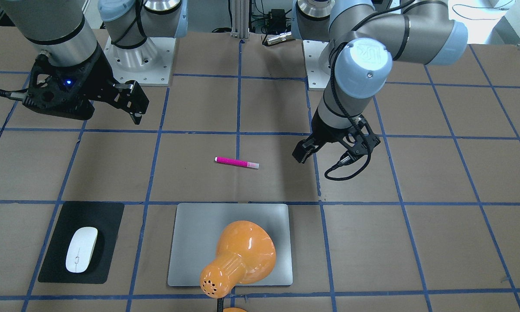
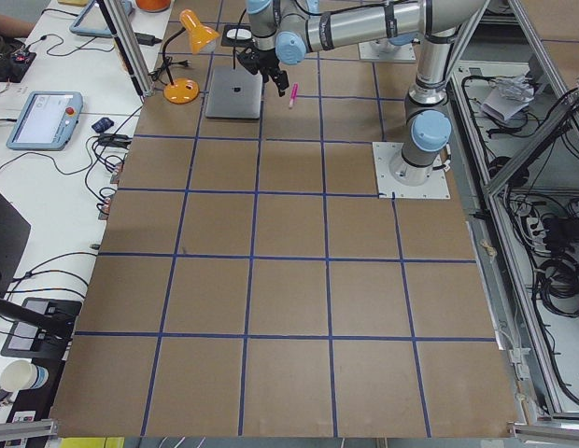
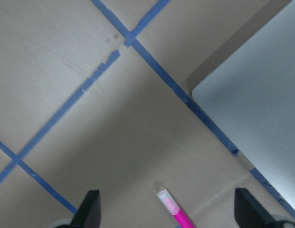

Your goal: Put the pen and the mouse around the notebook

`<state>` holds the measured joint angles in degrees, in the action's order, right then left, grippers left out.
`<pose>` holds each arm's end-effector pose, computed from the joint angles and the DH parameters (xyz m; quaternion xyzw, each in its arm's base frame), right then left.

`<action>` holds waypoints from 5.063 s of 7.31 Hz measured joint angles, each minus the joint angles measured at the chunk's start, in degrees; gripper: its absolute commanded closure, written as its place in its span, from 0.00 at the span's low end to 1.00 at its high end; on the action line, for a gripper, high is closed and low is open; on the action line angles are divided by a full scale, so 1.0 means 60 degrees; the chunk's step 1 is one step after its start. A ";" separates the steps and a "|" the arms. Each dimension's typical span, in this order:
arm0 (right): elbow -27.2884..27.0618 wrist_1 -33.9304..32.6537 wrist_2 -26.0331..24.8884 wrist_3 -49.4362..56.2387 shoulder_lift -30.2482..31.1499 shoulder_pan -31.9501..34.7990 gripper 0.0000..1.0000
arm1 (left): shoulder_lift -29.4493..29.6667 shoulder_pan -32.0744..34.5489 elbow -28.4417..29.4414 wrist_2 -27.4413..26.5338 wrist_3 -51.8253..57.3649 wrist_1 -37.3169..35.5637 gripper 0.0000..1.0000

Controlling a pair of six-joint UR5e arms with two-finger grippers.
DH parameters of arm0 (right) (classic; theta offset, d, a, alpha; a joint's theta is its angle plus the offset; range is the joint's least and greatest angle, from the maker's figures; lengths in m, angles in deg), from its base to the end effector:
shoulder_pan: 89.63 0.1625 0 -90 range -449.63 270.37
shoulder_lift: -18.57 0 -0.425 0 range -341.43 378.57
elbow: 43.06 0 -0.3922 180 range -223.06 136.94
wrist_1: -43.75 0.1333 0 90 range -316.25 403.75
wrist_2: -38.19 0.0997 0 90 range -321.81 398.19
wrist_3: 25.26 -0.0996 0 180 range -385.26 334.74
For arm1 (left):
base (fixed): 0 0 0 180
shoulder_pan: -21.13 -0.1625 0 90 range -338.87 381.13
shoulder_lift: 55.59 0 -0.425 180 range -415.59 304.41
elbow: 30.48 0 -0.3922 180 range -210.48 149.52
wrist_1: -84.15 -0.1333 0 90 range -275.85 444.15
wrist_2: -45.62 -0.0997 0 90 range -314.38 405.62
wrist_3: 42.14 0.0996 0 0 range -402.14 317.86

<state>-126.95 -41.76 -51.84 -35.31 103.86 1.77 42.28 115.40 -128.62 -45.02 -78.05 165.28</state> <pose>0.1459 -0.5178 0.4908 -0.0754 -0.9968 -0.0268 0.0029 -0.1707 -0.5104 0.3641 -0.2717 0.9603 0.0566 0.0266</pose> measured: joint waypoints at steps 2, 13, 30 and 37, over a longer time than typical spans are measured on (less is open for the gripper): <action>0.0033 -0.0022 0.0039 0.0017 -0.0021 0.0000 0.00 | -0.0646 -0.0700 0.0556 -0.0354 0.2665 0.1053 0.00; -0.0018 -0.0016 0.0046 0.0010 -0.0010 0.0000 0.00 | -0.0895 -0.1191 0.2322 0.0116 0.7096 0.2117 0.00; 0.0044 -0.0025 0.0033 0.0031 -0.0049 -0.0014 0.00 | -0.0732 -0.1293 0.2500 0.0033 0.7244 0.2017 0.00; 0.0051 -0.0027 0.0033 0.0048 -0.0049 -0.0014 0.00 | -0.0690 -0.1371 0.2625 -0.0016 0.7232 0.1982 0.00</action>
<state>-126.65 -41.92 -51.64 -35.02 103.56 1.69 38.14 107.18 -112.87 -45.11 -34.66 177.17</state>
